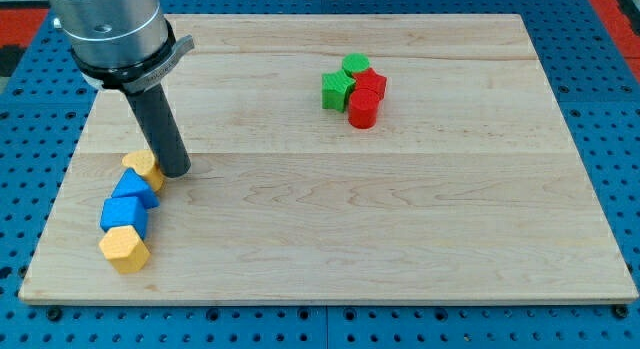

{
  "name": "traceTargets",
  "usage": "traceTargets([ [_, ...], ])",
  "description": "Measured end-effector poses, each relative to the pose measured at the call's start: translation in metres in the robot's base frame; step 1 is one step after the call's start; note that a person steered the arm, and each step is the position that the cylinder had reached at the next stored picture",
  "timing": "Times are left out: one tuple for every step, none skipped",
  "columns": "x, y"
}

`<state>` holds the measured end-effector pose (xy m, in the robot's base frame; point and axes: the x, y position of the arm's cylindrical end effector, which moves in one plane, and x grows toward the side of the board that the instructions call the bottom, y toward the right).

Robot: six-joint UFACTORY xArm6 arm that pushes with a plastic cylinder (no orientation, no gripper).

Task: Move the arm to the center left of the board

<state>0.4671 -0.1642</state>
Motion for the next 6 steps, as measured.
traceTargets([
  [-0.003,0.0],
  [-0.009,0.0],
  [-0.023,-0.004],
  [-0.028,-0.011],
  [-0.051,-0.01],
  [-0.052,-0.07],
])
